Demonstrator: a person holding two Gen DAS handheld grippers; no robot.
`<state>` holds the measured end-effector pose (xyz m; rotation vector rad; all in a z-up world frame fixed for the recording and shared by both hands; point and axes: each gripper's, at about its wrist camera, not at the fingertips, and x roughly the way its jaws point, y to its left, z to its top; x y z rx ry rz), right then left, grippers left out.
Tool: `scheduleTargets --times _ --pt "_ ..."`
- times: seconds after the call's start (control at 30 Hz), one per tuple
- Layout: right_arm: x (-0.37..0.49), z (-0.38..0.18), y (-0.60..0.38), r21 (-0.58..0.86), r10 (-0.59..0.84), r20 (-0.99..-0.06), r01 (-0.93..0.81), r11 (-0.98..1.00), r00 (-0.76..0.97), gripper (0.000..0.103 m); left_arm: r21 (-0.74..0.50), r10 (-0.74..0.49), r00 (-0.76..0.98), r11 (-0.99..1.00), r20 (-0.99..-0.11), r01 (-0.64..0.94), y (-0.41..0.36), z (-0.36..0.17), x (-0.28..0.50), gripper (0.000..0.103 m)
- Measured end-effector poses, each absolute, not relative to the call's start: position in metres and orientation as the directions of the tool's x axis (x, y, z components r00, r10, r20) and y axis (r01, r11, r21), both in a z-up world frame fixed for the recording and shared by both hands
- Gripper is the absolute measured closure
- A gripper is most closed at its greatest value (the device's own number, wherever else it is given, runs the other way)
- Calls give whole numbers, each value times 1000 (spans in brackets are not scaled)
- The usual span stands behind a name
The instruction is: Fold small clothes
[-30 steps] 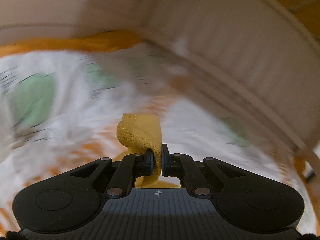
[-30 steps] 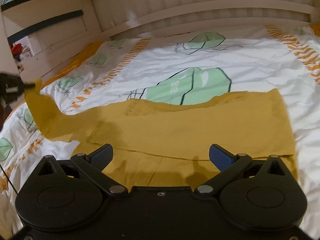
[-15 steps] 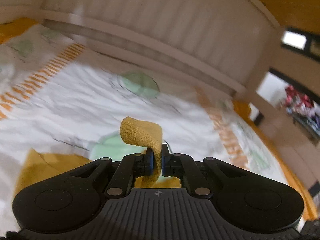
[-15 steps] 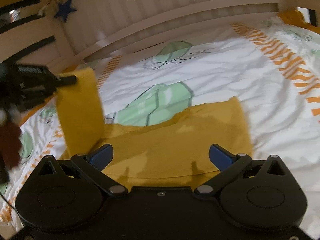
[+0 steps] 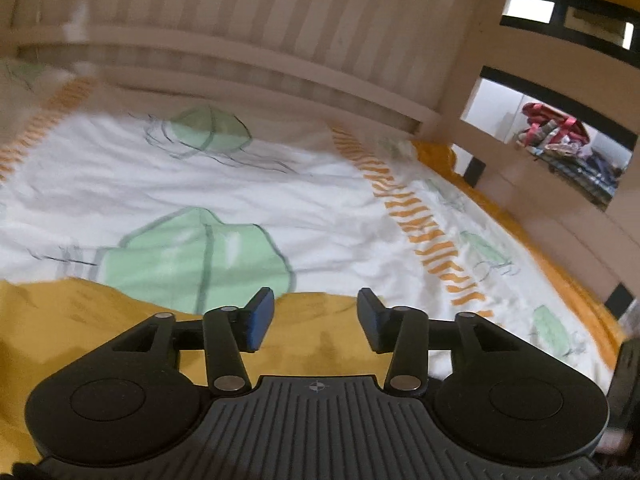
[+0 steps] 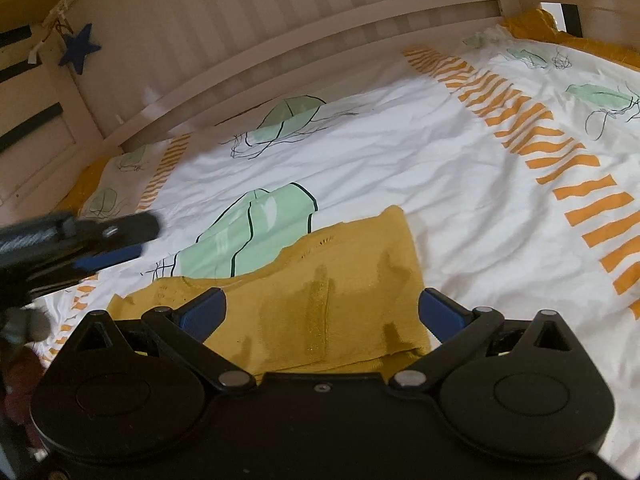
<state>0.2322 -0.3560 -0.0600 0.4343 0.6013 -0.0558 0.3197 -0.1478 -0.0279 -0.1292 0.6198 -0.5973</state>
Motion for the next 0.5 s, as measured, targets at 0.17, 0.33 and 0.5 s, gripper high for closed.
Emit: scheduleTargets --times 0.17,0.33,0.5 --pt "236 -67 -353 383 95 -559 155 911 824 1 -158 -415 694 901 -588 405 -99 -45 308 58" --pt "238 -75 -345 368 113 -554 121 922 824 1 -85 -241 697 964 -675 251 -35 -74 306 58" --pt "242 -83 -333 353 143 -539 68 933 830 1 -43 -148 690 985 -708 166 5 -96 305 58"
